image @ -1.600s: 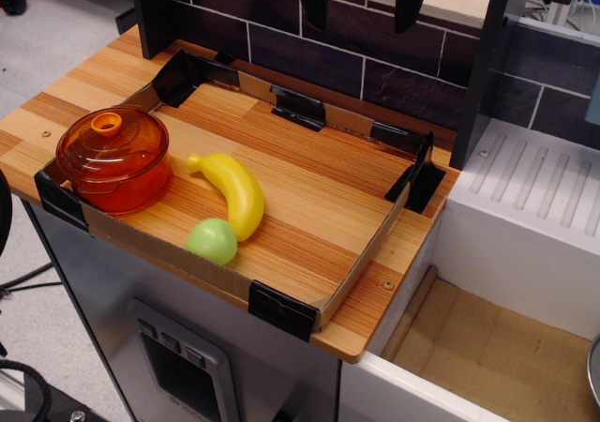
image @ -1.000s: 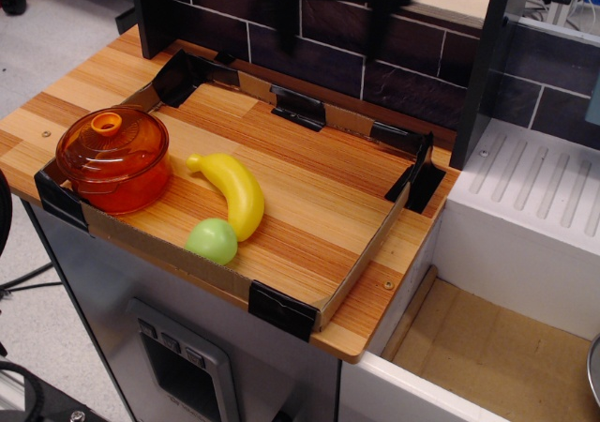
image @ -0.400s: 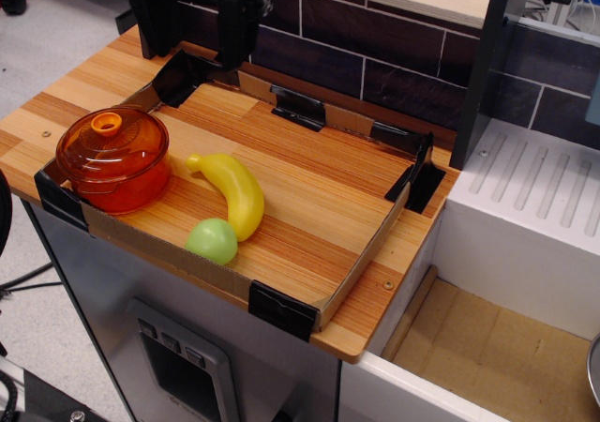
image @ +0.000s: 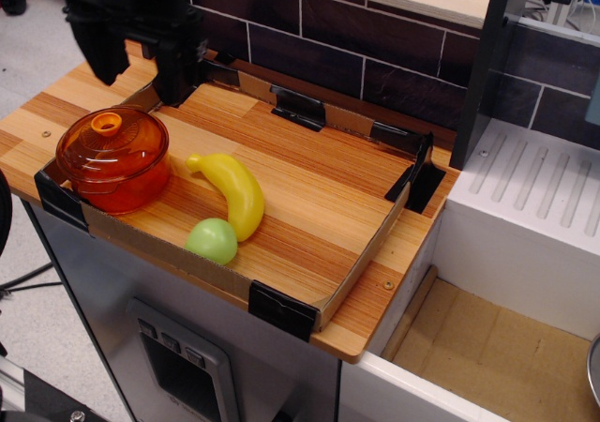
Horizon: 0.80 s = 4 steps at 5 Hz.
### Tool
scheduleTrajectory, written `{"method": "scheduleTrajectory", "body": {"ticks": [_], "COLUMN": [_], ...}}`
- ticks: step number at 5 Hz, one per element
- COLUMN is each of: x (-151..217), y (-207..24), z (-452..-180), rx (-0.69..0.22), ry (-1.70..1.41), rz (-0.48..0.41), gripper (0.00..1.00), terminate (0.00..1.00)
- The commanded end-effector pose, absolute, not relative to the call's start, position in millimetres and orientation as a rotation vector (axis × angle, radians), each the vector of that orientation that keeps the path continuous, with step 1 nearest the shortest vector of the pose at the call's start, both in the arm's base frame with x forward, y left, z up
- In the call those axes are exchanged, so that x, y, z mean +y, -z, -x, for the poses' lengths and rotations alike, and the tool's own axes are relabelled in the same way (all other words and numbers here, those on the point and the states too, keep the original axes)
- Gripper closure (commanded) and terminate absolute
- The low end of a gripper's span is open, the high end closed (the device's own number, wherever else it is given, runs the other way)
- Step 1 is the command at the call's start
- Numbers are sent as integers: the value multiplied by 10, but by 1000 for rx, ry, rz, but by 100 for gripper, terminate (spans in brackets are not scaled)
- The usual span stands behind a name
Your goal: Take lid off pot
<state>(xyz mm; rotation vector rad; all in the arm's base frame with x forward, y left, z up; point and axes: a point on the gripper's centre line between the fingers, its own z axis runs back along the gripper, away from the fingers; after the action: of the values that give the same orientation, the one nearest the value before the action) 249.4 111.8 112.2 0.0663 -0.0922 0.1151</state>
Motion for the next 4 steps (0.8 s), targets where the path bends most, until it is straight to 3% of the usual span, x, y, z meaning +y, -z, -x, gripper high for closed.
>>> {"method": "scheduleTrajectory", "body": {"ticks": [1,4], "x": [1452,1627], "y": [-1124,-727], "z": [-2404,-2396], "rx": [-113,-37], "ry": [-111,-158], "rz": [-115,-135], "gripper": [0,0], "terminate": [0,0]}}
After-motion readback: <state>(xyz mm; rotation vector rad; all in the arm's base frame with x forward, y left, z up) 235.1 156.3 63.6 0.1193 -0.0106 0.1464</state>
